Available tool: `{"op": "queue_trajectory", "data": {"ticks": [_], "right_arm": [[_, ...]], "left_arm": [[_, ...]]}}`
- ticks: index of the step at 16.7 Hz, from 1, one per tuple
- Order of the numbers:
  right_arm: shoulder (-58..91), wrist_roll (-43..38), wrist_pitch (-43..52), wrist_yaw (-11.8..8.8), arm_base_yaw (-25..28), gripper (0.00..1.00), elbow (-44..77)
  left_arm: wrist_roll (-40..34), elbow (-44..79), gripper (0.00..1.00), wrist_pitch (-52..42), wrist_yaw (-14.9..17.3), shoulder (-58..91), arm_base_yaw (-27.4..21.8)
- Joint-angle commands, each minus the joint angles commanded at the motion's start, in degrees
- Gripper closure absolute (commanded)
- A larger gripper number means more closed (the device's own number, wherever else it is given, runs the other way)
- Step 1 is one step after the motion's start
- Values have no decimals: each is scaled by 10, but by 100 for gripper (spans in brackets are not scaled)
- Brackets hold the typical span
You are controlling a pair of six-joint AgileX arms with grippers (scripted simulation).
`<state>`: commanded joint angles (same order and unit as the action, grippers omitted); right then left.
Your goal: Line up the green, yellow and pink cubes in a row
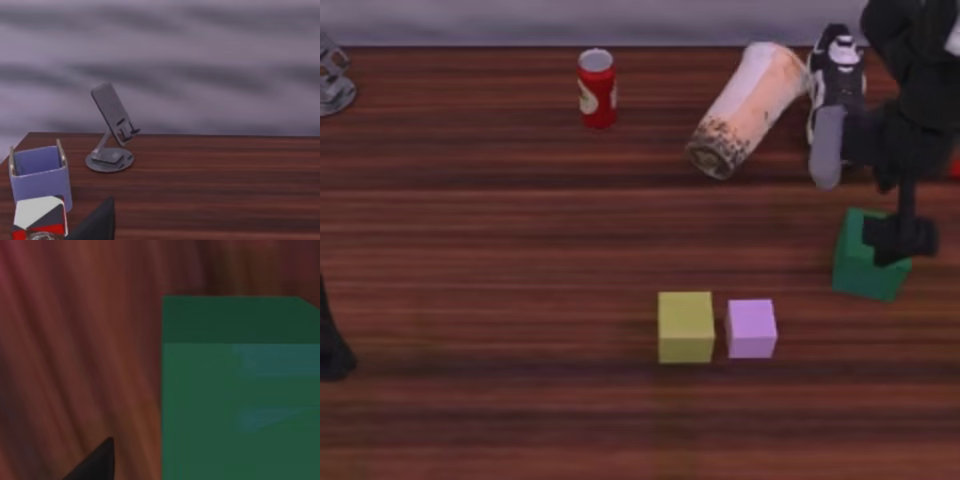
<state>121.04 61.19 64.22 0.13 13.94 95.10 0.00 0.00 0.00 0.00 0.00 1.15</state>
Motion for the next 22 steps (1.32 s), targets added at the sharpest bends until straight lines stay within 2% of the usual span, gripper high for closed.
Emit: {"op": "queue_trajectory", "data": {"ticks": [7, 12, 22], "right_arm": [[52, -2, -145, 0, 2, 0, -90], [56, -2, -153, 0, 2, 0, -96], [56, -2, -153, 0, 2, 75, -96]], "left_arm": [[0, 0, 0, 0, 0, 0, 0], [0, 0, 0, 0, 0, 0, 0], [0, 0, 0, 0, 0, 0, 0]]}}
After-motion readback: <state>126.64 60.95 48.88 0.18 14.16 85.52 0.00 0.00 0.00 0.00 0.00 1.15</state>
